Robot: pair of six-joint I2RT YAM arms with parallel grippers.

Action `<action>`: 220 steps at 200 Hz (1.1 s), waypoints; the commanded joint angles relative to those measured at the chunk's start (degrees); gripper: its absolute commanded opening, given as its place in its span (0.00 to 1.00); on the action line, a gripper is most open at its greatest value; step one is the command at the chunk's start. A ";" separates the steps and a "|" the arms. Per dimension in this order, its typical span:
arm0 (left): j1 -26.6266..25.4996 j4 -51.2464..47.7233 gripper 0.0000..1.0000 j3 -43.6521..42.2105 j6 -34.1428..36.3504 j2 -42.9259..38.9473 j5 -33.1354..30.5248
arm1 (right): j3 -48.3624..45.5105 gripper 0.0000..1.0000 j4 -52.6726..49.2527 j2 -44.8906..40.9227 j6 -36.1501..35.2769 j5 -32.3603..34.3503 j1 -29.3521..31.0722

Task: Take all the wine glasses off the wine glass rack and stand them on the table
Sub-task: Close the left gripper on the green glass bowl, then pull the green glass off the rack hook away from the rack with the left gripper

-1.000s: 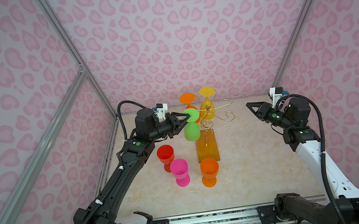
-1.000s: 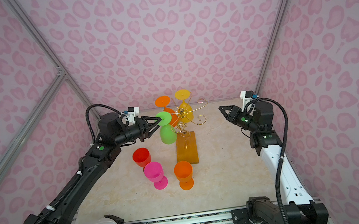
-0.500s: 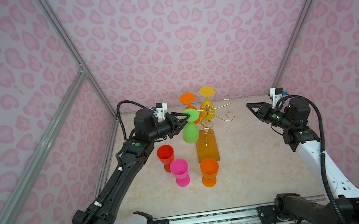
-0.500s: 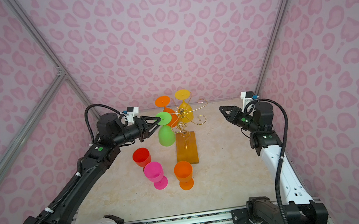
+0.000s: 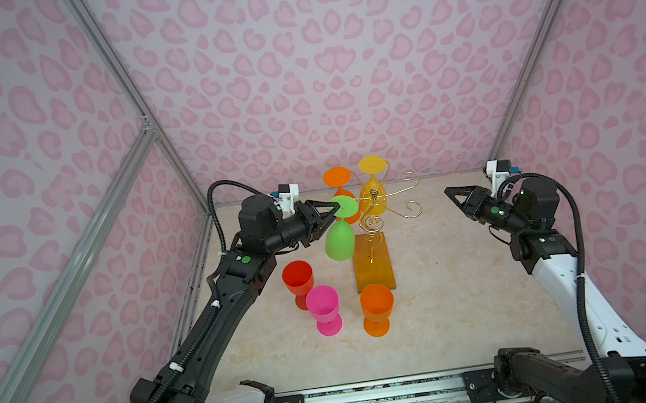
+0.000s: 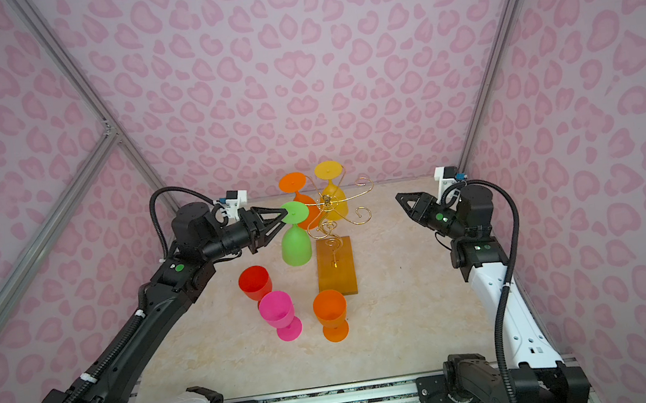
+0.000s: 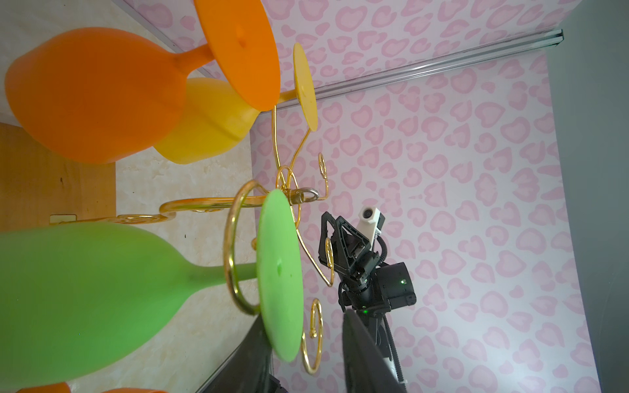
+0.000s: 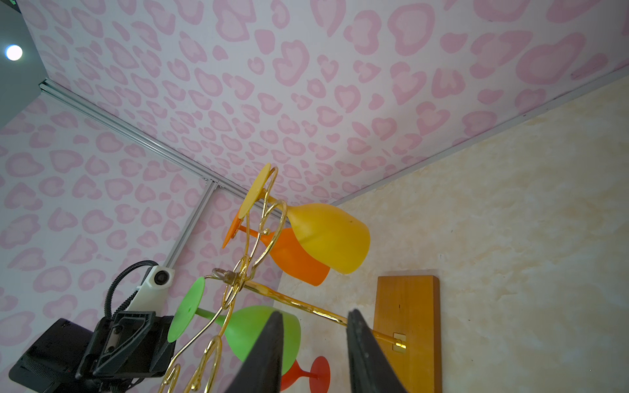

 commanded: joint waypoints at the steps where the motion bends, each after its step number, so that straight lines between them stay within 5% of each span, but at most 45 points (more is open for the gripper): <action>1: 0.17 2.16 0.37 0.29 -0.31 0.22 -0.26 | -0.58 0.33 2.42 -0.06 0.39 -0.97 -0.15; 220: 0.61 -0.81 0.20 1.65 0.38 2.45 2.01 | -1.10 0.33 3.21 0.04 0.97 -1.67 -1.38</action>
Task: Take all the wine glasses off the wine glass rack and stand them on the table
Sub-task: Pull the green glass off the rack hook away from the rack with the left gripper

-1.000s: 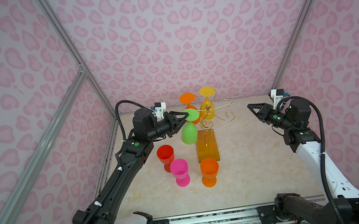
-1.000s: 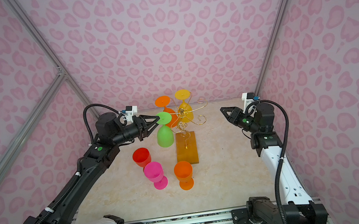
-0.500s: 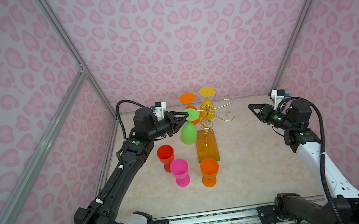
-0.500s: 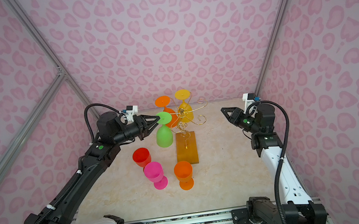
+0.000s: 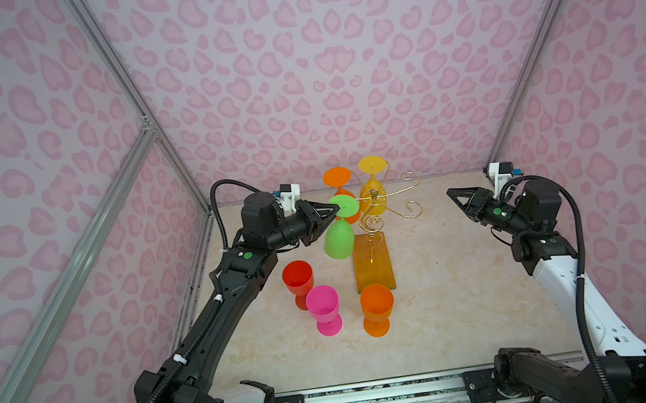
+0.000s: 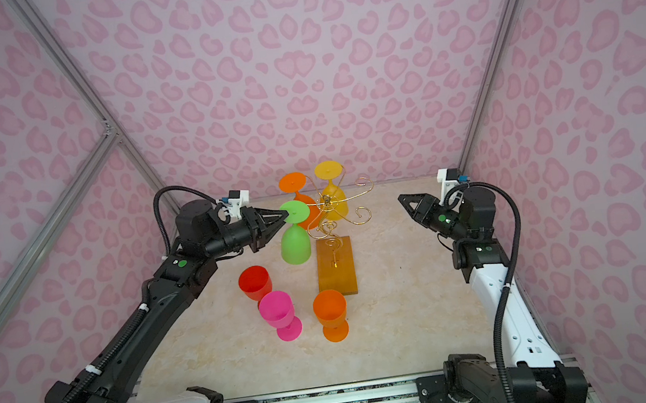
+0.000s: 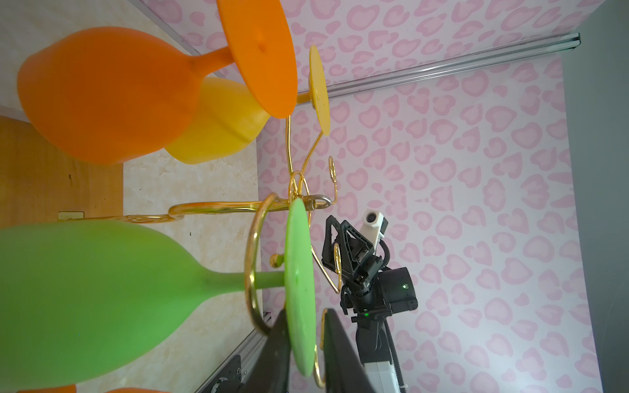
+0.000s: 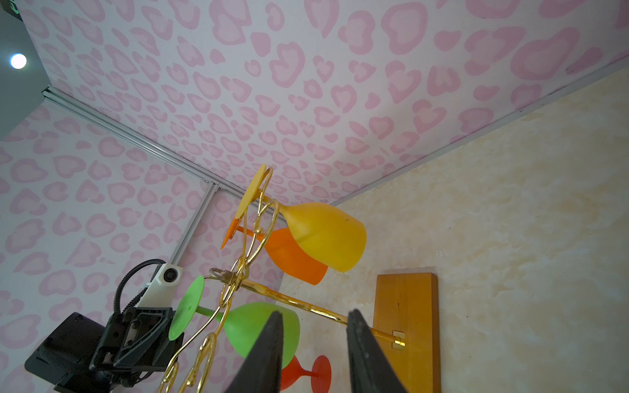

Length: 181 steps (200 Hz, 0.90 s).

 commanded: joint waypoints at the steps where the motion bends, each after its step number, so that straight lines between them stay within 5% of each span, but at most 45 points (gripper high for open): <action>1: 0.20 0.24 0.20 0.56 0.30 0.46 1.20 | 0.20 0.33 2.05 0.19 0.05 -0.24 0.02; 181: 1.07 1.42 0.05 0.45 -1.65 -1.56 2.08 | -0.18 0.33 3.13 0.63 0.95 -0.39 0.02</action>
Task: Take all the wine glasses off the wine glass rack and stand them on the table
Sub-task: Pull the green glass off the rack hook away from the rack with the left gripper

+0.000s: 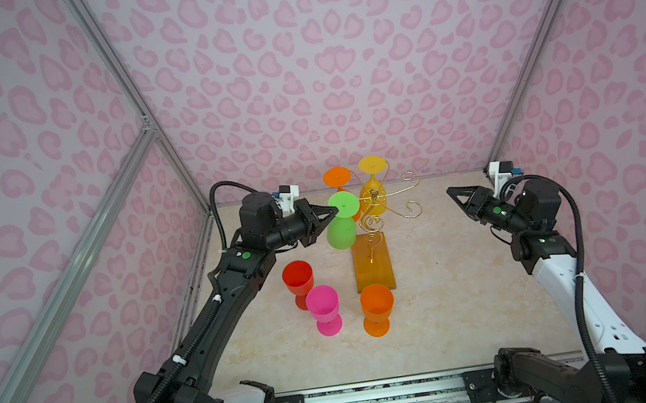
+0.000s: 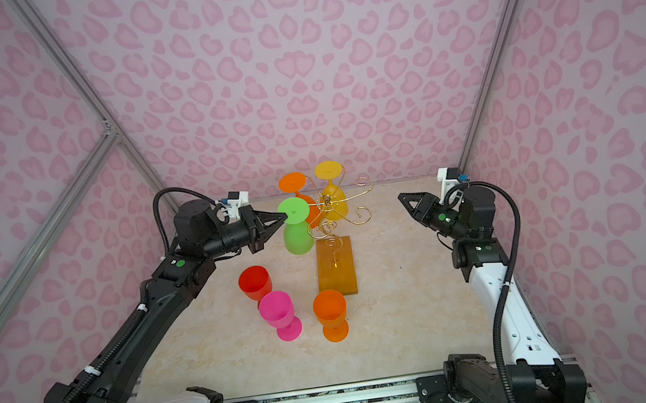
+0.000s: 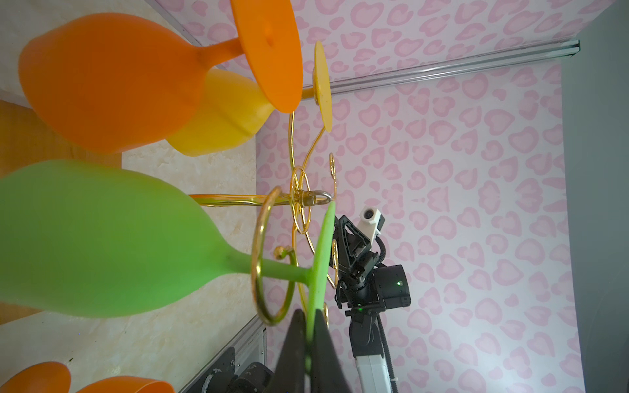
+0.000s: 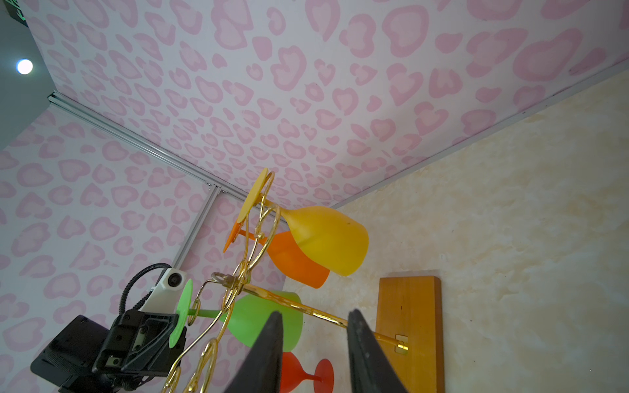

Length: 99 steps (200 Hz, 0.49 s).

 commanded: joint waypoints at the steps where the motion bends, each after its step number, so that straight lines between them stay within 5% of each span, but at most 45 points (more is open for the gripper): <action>1: 0.29 2.12 0.05 0.41 -0.08 -0.95 0.66 | -0.22 0.33 1.87 0.07 -0.06 -0.40 0.02; 99: 2.05 0.36 0.03 -1.00 0.26 -3.94 0.83 | -0.77 0.33 2.12 0.02 0.07 -0.42 0.01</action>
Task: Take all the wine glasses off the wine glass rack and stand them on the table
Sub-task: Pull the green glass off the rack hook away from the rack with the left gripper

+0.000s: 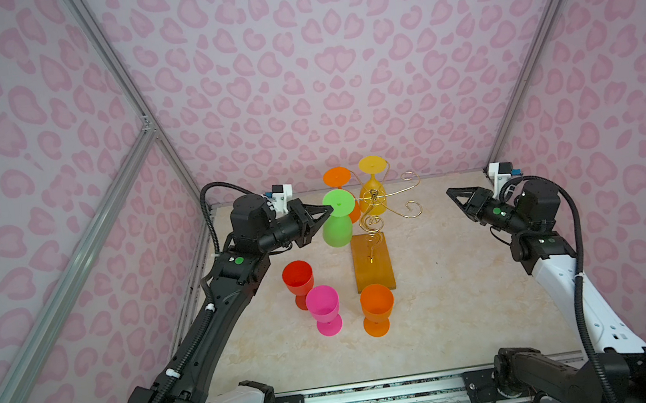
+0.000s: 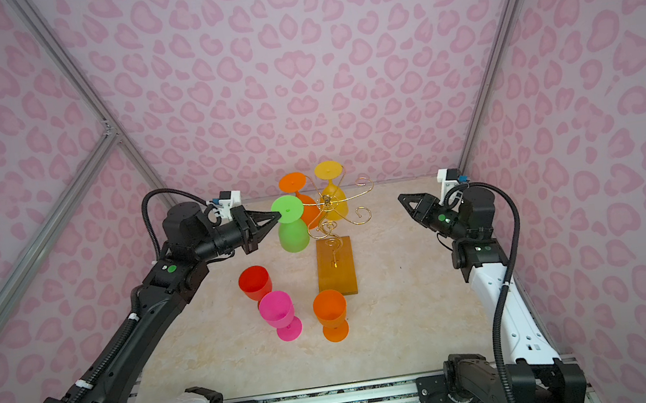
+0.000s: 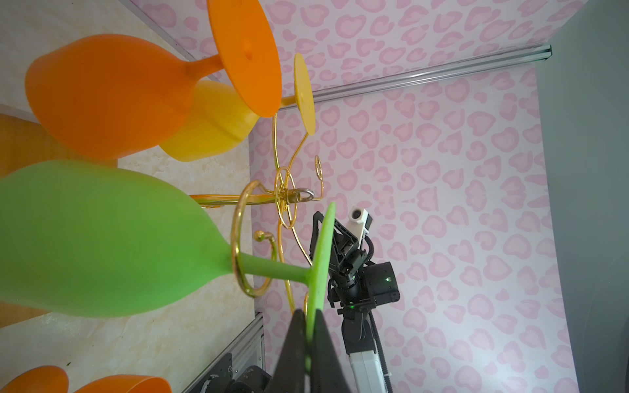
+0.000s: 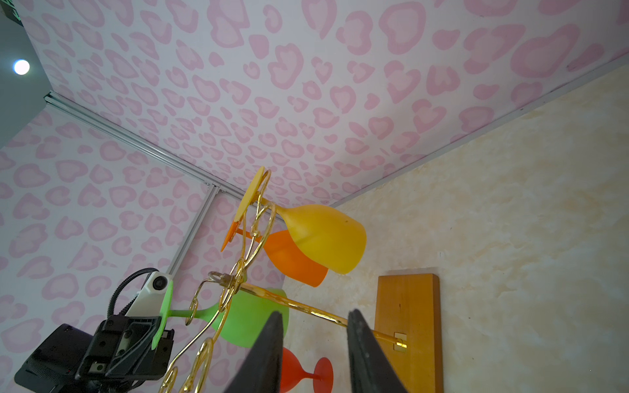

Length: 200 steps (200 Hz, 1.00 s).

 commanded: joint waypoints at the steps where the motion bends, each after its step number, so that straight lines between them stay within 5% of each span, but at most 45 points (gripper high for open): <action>1: 0.48 0.54 0.03 -0.23 0.31 -1.03 0.68 | -0.34 0.33 2.15 0.02 0.05 -0.42 0.01; 200: 2.17 1.21 0.03 6.04 1.87 5.22 1.99 | -0.79 0.33 2.19 -0.07 -0.13 -0.45 -0.11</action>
